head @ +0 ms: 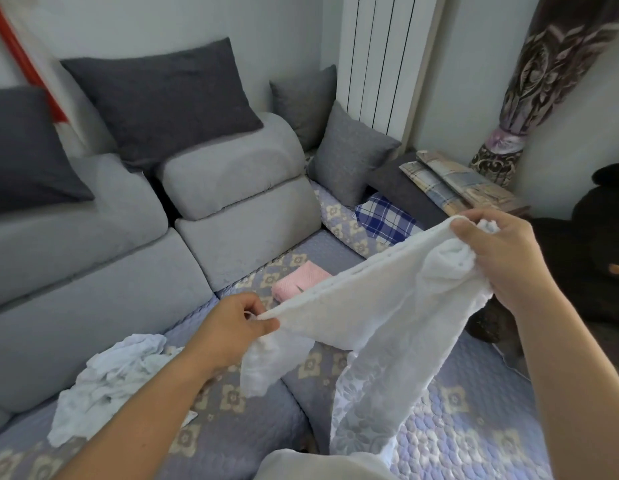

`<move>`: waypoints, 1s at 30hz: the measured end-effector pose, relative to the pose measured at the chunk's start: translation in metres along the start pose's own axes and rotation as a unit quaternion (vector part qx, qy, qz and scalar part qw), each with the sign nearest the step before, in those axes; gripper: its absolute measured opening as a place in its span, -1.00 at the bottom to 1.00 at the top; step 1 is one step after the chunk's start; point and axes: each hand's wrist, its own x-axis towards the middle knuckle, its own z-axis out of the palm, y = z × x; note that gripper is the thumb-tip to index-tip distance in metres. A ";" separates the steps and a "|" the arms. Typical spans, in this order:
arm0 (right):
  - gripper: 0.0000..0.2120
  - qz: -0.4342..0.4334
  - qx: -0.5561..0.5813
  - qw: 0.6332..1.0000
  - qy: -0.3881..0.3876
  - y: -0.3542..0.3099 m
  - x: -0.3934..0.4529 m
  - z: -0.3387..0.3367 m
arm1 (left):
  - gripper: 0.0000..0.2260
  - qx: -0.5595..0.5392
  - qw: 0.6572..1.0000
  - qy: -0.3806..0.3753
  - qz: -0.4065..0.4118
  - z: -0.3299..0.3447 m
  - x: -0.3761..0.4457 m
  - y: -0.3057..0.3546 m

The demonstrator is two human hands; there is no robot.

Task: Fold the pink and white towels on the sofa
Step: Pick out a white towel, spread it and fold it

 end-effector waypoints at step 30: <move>-0.81 0.088 0.015 0.996 0.012 0.026 -0.017 -0.013 | -0.67 -0.028 0.999 -0.011 0.024 0.025 -0.008 0.009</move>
